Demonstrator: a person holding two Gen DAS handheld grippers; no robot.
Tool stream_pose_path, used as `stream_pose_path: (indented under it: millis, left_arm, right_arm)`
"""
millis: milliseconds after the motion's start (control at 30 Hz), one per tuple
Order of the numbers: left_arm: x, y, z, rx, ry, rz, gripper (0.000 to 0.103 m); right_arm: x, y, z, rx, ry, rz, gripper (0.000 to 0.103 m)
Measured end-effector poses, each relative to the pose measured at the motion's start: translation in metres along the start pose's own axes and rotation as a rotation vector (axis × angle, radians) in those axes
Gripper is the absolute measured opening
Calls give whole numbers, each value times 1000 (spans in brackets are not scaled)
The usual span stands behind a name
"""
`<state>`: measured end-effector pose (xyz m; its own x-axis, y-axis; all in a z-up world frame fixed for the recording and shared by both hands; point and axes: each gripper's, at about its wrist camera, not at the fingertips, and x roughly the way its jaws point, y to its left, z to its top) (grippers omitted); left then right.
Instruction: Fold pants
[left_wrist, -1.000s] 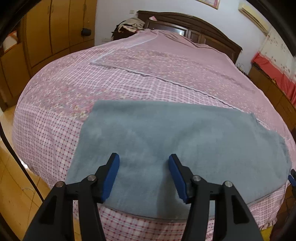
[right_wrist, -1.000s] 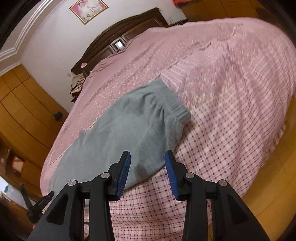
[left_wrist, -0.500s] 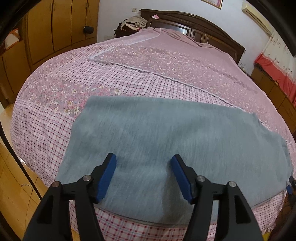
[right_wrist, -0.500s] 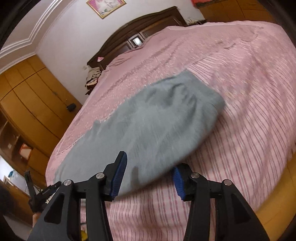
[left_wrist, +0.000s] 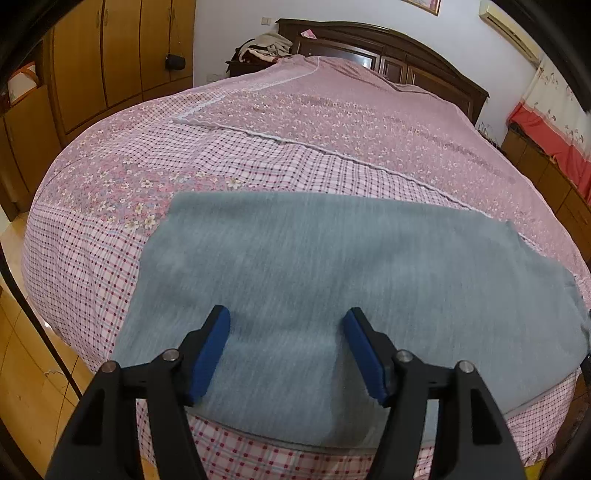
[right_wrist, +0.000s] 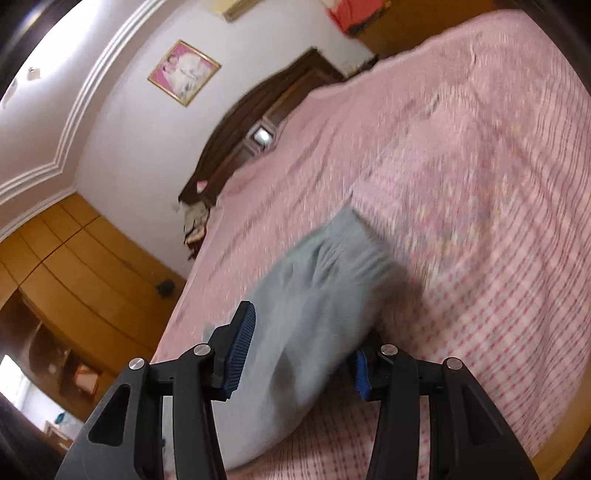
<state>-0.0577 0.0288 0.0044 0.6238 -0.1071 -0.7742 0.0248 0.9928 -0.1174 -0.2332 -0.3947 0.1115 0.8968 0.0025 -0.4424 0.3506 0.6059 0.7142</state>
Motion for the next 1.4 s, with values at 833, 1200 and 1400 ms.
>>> stream_pose_path:
  millis: [833,1200,1400]
  left_arm:
    - [2,0,-1,28,-9,9,70]
    - [-17,-24,8,84,12,-81,70]
    - [-20,-88,17,206,32,-239,70]
  right_arm:
    - [0,2,2,-123,59,-239,15]
    - [-30,0,19,-97,126,-249,22]
    - [-22,19,40,-149,132,-161,5]
